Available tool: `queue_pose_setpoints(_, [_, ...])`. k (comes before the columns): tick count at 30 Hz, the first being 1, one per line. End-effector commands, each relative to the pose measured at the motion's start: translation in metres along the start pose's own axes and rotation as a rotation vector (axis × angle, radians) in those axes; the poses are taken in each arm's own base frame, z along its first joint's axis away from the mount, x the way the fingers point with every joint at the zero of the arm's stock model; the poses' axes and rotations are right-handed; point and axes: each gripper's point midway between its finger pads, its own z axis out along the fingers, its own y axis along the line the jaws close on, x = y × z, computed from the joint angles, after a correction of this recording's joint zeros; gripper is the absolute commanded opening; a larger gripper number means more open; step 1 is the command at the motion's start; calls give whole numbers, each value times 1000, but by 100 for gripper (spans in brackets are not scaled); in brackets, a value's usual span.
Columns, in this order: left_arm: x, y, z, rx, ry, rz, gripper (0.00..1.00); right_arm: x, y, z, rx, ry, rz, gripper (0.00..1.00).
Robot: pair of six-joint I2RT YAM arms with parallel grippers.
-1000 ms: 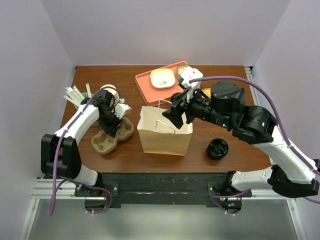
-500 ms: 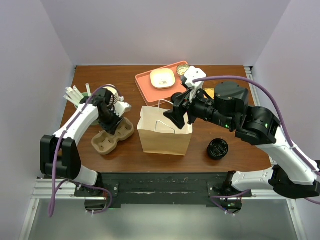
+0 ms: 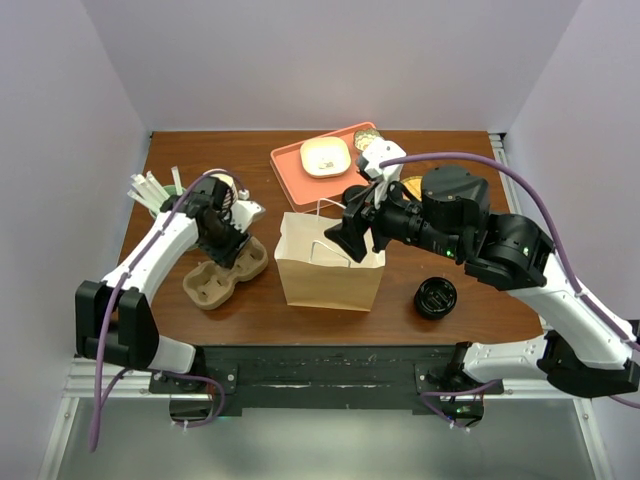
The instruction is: Pack the takeout coffee
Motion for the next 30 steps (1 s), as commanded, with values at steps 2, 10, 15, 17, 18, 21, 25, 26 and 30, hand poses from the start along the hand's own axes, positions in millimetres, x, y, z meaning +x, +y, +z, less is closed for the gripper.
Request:
queue_pose_setpoints(2, [3, -2, 1, -17, -25, -14, 48, -14, 4, -7, -19, -60, 26, 71])
queue_pose_setpoints(10, [13, -4, 17, -5, -2, -15, 50, -14, 4, -8, -14, -59, 36, 71])
queue_pose_setpoints(15, [12, 0, 22, -20, 4, -2, 51, -13, 3, -7, -11, -57, 39, 71])
queue_pose_setpoints(17, [9, 1, 22, -21, -4, -1, 53, -13, 3, -8, -11, -59, 39, 71])
queue_pose_setpoints(18, [8, 1, 22, -18, -4, 0, 53, -12, 4, -7, -13, -56, 43, 71])
queue_pose_setpoints(21, [6, 3, 19, -30, -10, 1, 54, -12, 3, -7, -10, -56, 45, 71])
queue_pose_setpoints(25, [7, 3, 20, -32, -5, 7, 54, -11, 3, -7, -10, -54, 48, 71])
queue_pose_setpoints(26, [7, 3, 19, -32, -5, 4, 54, -12, 3, -8, -10, -57, 48, 71])
queue_pose_setpoints(30, [7, 3, 21, -31, -9, 4, 54, -12, 3, -8, -10, -59, 48, 71])
